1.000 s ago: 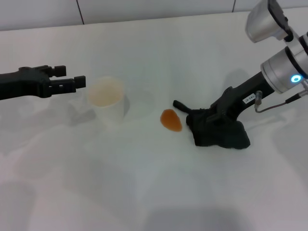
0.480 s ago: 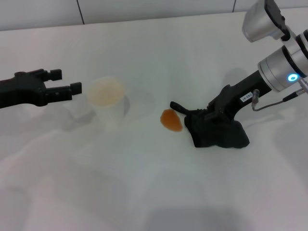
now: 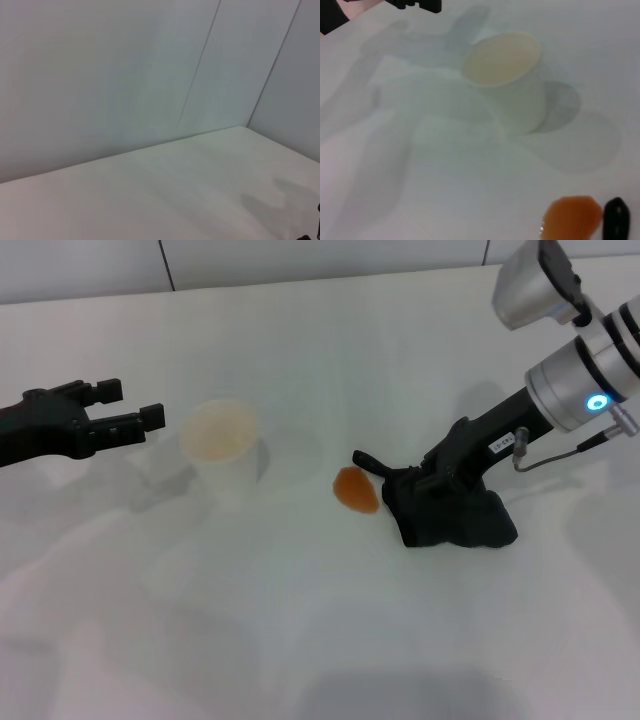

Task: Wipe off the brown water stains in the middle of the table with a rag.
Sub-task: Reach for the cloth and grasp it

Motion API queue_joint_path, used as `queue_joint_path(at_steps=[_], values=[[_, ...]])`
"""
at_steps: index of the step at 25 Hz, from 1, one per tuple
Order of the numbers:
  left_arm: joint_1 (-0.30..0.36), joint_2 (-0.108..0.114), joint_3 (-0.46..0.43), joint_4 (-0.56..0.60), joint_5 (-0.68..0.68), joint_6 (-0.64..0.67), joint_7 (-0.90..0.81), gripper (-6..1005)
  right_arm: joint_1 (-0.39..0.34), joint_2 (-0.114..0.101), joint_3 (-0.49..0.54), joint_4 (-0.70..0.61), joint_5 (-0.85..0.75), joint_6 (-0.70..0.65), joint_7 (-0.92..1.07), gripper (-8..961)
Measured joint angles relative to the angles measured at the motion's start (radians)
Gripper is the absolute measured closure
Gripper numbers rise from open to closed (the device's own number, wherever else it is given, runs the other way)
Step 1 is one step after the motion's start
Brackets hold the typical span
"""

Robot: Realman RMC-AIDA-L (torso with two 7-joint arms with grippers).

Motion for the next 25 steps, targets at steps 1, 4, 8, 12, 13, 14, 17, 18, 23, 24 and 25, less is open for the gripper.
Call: queue_joint_path(at_steps=[1, 4, 8, 12, 13, 14, 17, 18, 23, 24, 25], values=[[0.0, 0.0, 0.0, 0.0, 0.0, 0.0, -0.001, 131, 0.001, 0.0, 0.0, -0.008, -0.001, 0.003, 0.0, 716], [0.0, 0.0, 0.0, 0.0, 0.001, 0.0, -0.003, 132, 0.005, 0.0, 0.0, -0.03, -0.003, 0.009, 0.006, 714], [0.001, 0.001, 0.0, 0.0, 0.001, 0.0, -0.004, 133, 0.021, -0.001, -0.001, -0.076, -0.005, 0.02, 0.011, 712], [-0.003, 0.006, 0.0, 0.0, 0.0, 0.0, -0.01, 133, 0.047, -0.001, -0.001, -0.091, -0.008, 0.028, 0.011, 709], [-0.005, 0.007, 0.0, 0.0, -0.001, 0.0, -0.013, 133, 0.053, -0.001, -0.001, -0.092, -0.01, 0.03, 0.012, 709], [-0.006, 0.008, 0.0, -0.001, -0.002, 0.0, -0.019, 133, 0.057, 0.0, 0.0, -0.092, -0.01, 0.033, 0.012, 708], [-0.008, 0.013, 0.0, -0.003, -0.003, 0.0, -0.029, 133, 0.063, 0.001, 0.0, -0.098, -0.011, 0.047, 0.018, 707], [-0.009, 0.015, 0.0, -0.003, -0.004, 0.0, -0.031, 133, 0.063, 0.0, 0.0, -0.101, -0.011, 0.051, 0.02, 706], [-0.015, 0.019, 0.0, -0.005, -0.008, 0.0, -0.049, 132, 0.065, -0.003, 0.0, -0.119, -0.015, 0.071, 0.025, 703], [-0.017, 0.019, 0.0, -0.007, -0.01, 0.0, -0.054, 132, 0.065, -0.003, 0.0, -0.119, -0.016, 0.072, 0.026, 703], [-0.018, 0.019, 0.0, -0.007, -0.011, 0.0, -0.057, 132, 0.065, -0.003, 0.0, -0.119, -0.016, 0.072, 0.026, 702]])
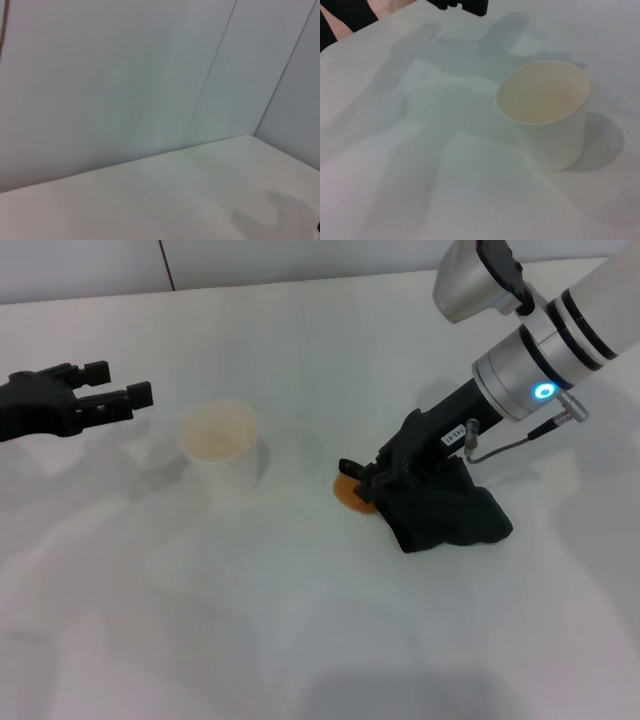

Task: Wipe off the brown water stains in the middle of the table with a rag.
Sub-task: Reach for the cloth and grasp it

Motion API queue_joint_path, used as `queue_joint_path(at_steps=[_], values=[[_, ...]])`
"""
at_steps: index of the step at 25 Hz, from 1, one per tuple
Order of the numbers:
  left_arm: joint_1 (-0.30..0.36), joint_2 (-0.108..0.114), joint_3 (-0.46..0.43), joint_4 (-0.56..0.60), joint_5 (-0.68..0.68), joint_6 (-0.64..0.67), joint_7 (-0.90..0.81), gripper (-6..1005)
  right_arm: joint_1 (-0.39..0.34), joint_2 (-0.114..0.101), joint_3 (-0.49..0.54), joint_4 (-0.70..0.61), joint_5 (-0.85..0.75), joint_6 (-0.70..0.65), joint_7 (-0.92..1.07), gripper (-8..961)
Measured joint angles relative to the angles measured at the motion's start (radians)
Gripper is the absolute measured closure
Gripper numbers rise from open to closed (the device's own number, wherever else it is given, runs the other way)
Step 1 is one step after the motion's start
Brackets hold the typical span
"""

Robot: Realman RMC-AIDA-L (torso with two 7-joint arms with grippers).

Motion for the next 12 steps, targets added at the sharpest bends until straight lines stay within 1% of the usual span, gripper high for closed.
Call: queue_joint_path(at_steps=[7, 12], values=[[-0.008, 0.003, 0.0, -0.002, -0.001, -0.002, -0.039, 132, -0.007, 0.001, 0.0, -0.004, -0.007, -0.001, 0.001, 698], [-0.009, 0.003, 0.0, -0.002, -0.002, -0.003, -0.039, 133, 0.002, 0.001, 0.0, -0.049, -0.014, 0.003, 0.001, 695]])
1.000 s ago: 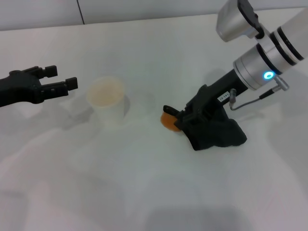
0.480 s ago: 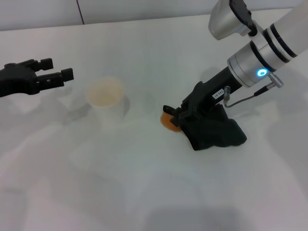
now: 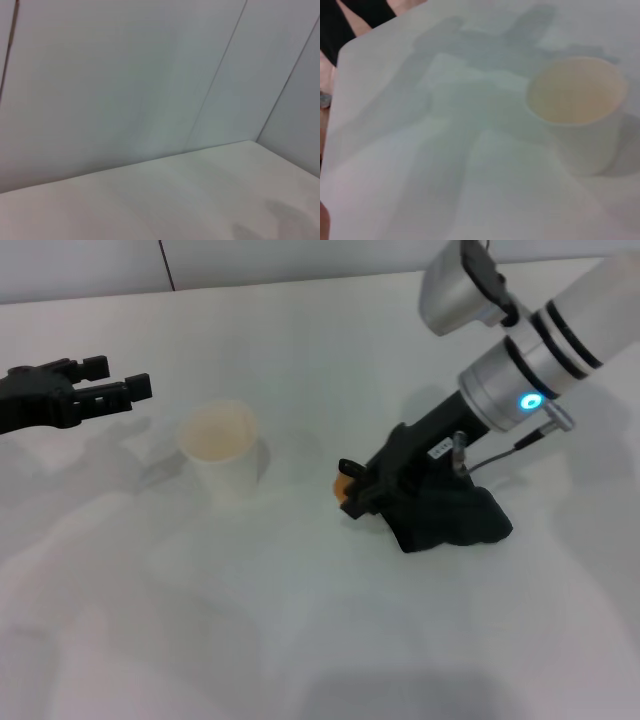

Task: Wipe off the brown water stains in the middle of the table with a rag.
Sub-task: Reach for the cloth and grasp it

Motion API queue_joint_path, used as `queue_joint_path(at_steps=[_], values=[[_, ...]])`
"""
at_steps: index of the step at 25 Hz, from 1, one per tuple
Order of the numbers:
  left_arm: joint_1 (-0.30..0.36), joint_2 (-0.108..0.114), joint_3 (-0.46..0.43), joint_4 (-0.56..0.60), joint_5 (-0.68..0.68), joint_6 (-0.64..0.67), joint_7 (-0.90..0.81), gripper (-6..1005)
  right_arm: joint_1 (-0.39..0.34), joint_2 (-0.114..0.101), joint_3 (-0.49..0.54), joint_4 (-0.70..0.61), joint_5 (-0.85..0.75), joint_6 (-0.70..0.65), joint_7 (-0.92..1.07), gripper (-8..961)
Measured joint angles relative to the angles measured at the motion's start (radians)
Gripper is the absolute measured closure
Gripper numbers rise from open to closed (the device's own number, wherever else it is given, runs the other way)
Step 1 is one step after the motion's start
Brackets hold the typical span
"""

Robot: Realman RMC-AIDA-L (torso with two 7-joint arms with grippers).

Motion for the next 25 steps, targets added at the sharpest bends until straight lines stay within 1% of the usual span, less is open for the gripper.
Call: queue_joint_path(at_steps=[4, 8, 25], values=[[0.0, 0.0, 0.0, 0.0, 0.0, -0.001, 0.0, 133, 0.024, 0.0, 0.0, -0.047, 0.0, 0.017, 0.0, 693], [0.0, 0.0, 0.0, 0.0, 0.0, -0.001, -0.001, 133, 0.032, -0.001, 0.0, -0.087, -0.013, 0.016, -0.003, 691], [0.0, 0.0, 0.0, 0.0, 0.006, -0.005, -0.001, 132, 0.05, 0.001, 0.003, -0.146, 0.006, 0.046, -0.002, 681]])
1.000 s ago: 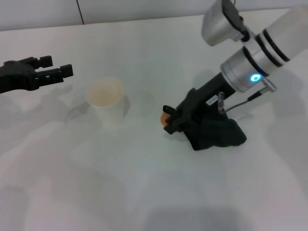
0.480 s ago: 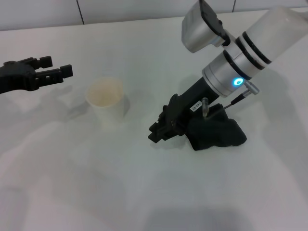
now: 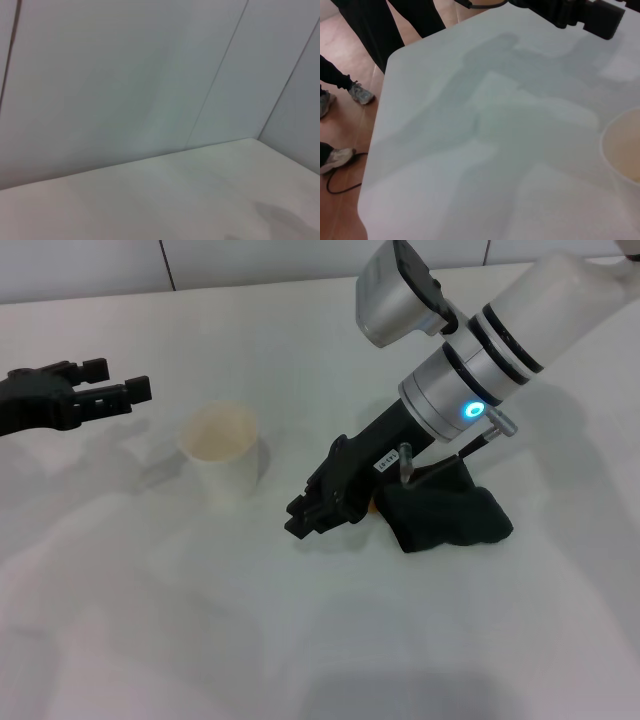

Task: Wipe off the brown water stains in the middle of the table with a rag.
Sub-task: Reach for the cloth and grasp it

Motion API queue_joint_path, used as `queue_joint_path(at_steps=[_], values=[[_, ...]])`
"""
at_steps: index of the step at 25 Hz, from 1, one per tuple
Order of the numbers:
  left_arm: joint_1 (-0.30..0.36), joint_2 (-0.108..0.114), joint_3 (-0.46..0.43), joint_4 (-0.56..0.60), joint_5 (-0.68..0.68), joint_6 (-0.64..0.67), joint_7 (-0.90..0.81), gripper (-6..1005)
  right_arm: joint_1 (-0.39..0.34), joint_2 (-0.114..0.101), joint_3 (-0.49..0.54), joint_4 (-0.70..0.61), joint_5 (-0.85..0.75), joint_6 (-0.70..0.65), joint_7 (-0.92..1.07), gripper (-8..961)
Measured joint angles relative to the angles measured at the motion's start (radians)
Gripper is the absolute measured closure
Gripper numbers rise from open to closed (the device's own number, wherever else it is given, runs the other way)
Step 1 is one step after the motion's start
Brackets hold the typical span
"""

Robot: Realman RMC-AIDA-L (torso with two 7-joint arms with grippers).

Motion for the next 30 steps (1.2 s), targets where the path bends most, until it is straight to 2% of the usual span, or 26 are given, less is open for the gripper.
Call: queue_joint_path(at_steps=[8, 11, 17, 30], values=[[0.002, 0.0, 0.0, 0.0, 0.002, -0.001, 0.0, 133, -0.015, -0.006, 0.0, 0.004, 0.016, -0.014, 0.0, 677], [-0.004, 0.0, 0.0, 0.0, 0.005, -0.002, 0.0, 133, -0.015, -0.004, -0.002, 0.007, -0.004, -0.011, 0.002, 675], [-0.002, 0.0, 0.0, 0.0, 0.007, -0.001, 0.0, 133, -0.018, -0.012, -0.004, 0.049, -0.044, -0.037, -0.003, 672], [-0.01, 0.001, 0.002, 0.001, 0.008, -0.002, 0.003, 132, -0.018, -0.023, -0.005, 0.234, -0.03, -0.295, -0.053, 651]])
